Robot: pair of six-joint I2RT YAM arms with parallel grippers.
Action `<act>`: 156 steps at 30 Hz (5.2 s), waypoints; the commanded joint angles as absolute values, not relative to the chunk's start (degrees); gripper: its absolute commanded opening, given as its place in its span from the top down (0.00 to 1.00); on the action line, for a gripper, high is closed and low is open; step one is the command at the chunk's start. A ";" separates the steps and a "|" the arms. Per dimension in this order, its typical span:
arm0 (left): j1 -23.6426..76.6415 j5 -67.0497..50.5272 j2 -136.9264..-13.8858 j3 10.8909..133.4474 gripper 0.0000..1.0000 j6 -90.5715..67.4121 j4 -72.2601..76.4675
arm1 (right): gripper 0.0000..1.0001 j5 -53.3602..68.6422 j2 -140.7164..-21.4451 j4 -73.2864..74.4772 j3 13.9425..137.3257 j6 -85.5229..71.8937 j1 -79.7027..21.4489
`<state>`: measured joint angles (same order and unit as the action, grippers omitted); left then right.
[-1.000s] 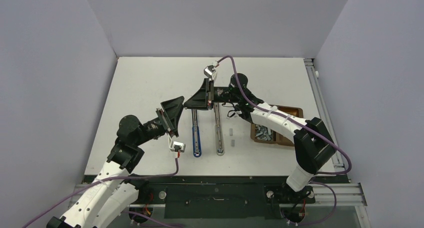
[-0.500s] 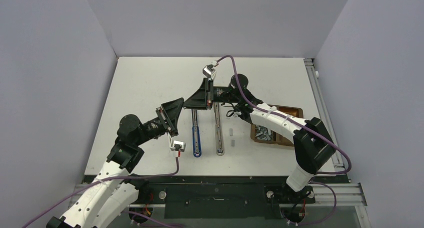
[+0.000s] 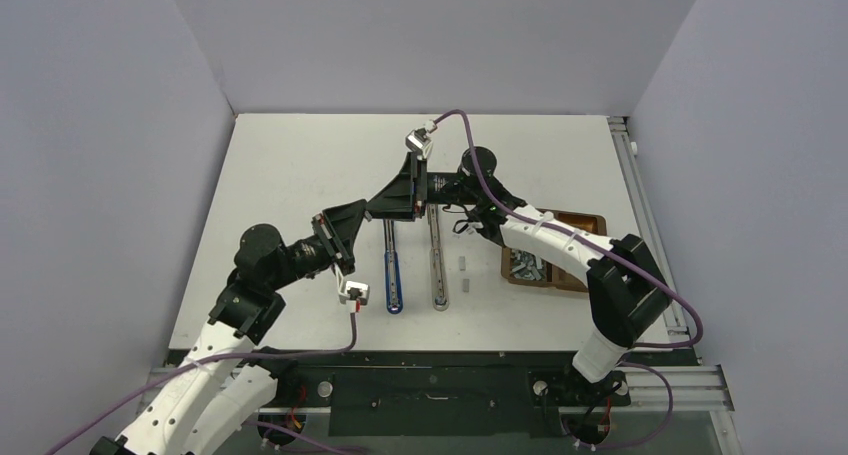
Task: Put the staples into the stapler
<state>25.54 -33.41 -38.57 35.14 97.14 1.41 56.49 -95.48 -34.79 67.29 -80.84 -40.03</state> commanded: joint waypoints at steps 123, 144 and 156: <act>-20.13 -22.15 -63.78 61.07 0.04 3.09 -33.43 | 0.47 -4.35 -128.48 27.17 103.04 -26.15 -70.68; -20.17 -22.75 -64.64 62.97 0.04 2.38 -34.46 | 0.65 -6.62 -132.07 30.14 104.23 -26.25 -71.37; -20.13 -23.38 -63.83 63.55 0.04 3.43 -36.06 | 0.71 -13.16 -134.22 34.09 106.17 -27.10 -74.57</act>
